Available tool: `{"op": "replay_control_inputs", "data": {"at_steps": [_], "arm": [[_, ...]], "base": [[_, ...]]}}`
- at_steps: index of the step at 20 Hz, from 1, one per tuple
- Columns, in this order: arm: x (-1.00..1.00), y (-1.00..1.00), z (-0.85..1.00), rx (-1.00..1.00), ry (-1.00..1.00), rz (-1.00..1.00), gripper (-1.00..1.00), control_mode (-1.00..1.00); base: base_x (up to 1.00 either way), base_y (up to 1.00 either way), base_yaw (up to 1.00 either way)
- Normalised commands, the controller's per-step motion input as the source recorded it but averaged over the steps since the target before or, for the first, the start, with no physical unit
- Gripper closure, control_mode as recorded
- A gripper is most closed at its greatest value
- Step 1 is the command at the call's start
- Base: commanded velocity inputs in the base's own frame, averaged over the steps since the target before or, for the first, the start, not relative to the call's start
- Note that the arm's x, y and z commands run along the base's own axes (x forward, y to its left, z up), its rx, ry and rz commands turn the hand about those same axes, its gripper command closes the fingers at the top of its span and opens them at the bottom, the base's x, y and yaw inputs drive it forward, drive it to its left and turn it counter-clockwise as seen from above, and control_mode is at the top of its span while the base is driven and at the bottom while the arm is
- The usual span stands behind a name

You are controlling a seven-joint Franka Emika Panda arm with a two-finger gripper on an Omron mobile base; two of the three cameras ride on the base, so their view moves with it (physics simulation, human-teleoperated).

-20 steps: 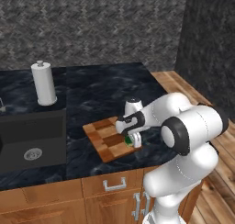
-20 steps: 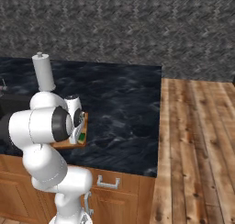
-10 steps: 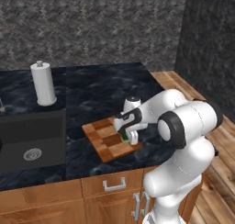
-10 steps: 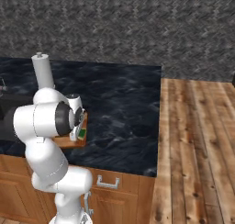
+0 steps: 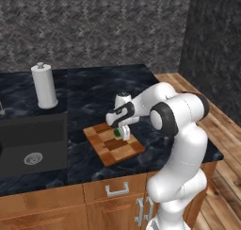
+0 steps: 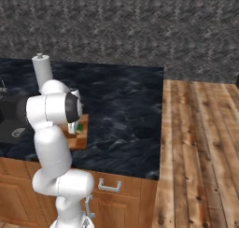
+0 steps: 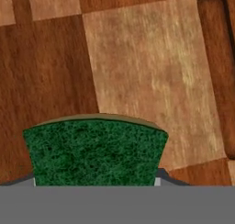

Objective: Pick up the sponge from the counter and clean the cutting board by briefly scrubbing or pressing down on the cutting board. Once finished, release the sponge.

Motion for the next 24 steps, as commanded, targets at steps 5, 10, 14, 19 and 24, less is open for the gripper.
{"op": "replay_control_inputs", "data": {"at_steps": [5,10,14,19,24], "arm": [[0.50,0.41,-0.12,0.02,0.00,0.00,1.00,-1.00],[0.60,0.22,-0.07,0.04,0.00,0.00,1.00,-1.00],[0.69,0.02,-0.01,0.08,0.00,0.01,1.00,-1.00],[0.47,0.07,0.00,0.06,0.00,0.00,1.00,-1.00],[-0.03,0.26,-0.07,0.01,0.00,0.01,1.00,-1.00]], "base": [[0.00,0.00,0.00],[0.00,0.00,0.00],[0.00,0.00,0.00],[0.00,0.00,0.00],[0.00,0.00,0.00]]}}
